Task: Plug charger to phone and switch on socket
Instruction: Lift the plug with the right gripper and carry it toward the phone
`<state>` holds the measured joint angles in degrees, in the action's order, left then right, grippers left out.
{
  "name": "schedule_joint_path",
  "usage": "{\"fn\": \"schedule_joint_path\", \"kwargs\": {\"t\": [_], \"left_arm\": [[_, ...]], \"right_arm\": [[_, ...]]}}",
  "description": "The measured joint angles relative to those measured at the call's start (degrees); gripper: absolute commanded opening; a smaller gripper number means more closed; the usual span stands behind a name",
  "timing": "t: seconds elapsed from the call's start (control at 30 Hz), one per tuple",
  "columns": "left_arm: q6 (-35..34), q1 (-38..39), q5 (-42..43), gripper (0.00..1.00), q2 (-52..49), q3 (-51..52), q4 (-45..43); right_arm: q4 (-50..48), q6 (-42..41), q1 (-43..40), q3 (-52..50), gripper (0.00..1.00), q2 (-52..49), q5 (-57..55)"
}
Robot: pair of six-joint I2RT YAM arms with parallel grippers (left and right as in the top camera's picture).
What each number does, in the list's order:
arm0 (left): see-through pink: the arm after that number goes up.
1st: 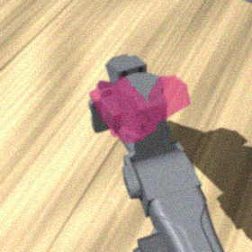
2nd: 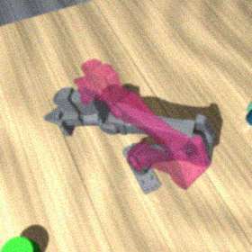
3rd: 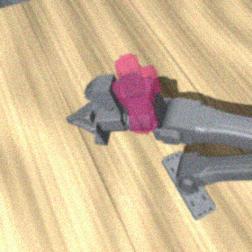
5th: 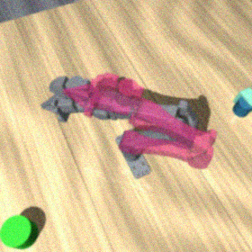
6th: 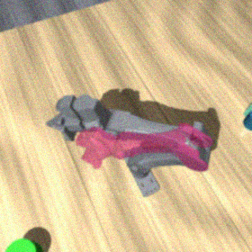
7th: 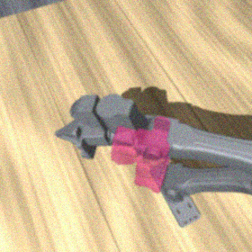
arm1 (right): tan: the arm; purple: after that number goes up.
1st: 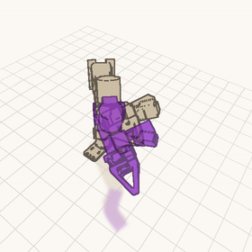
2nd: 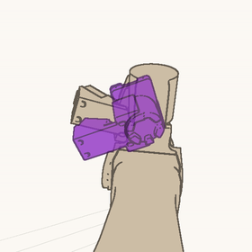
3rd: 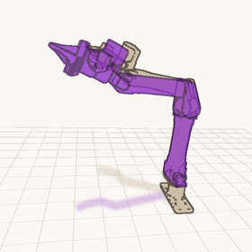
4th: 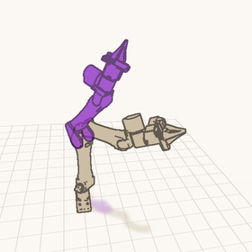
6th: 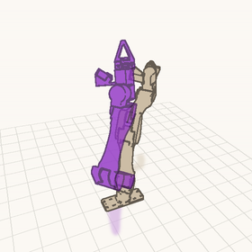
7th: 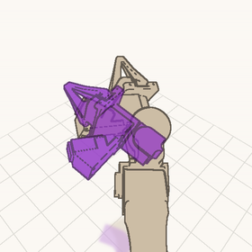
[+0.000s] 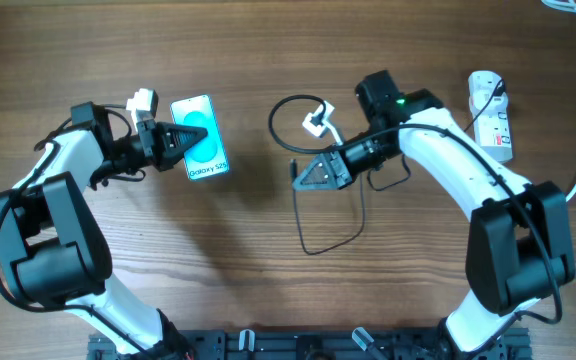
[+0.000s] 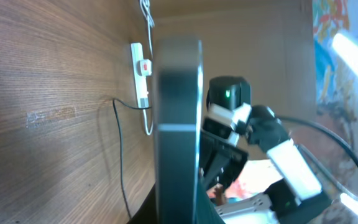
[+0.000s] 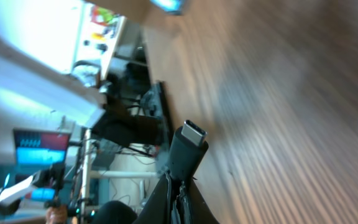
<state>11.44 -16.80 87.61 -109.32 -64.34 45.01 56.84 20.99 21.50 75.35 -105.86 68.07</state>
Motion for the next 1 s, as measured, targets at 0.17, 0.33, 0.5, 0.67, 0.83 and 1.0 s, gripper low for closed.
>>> {"fn": "schedule_joint_path", "kwargs": {"t": [0.17,0.33,0.5,0.67,0.83,1.0], "left_arm": [[-6.97,0.02,-0.02,0.04,0.00,0.00,-4.50],[-9.27,0.66,-0.04,0.04,0.00,0.00,-6.62],[-10.10,1.22,-0.02,0.04,0.00,0.00,-8.66],[-10.32,1.22,-0.02,0.04,0.00,0.00,-8.87],[-10.32,1.33,-0.28,0.04,0.00,0.00,-8.87],[-10.34,2.95,-4.63,0.04,0.00,0.00,-8.90]], "right_arm": [[-2.89,0.11,3.58,0.00,0.05,0.00,3.21],[-8.44,-5.68,7.41,0.00,0.04,0.00,1.49],[-13.88,-13.53,10.84,0.00,0.04,0.00,-4.24],[-17.92,-20.63,13.90,0.00,0.04,0.00,-10.43],[-19.89,-25.68,17.05,0.00,0.04,0.00,-15.76],[-20.55,-28.57,19.74,0.00,0.04,0.00,-21.62]]}}
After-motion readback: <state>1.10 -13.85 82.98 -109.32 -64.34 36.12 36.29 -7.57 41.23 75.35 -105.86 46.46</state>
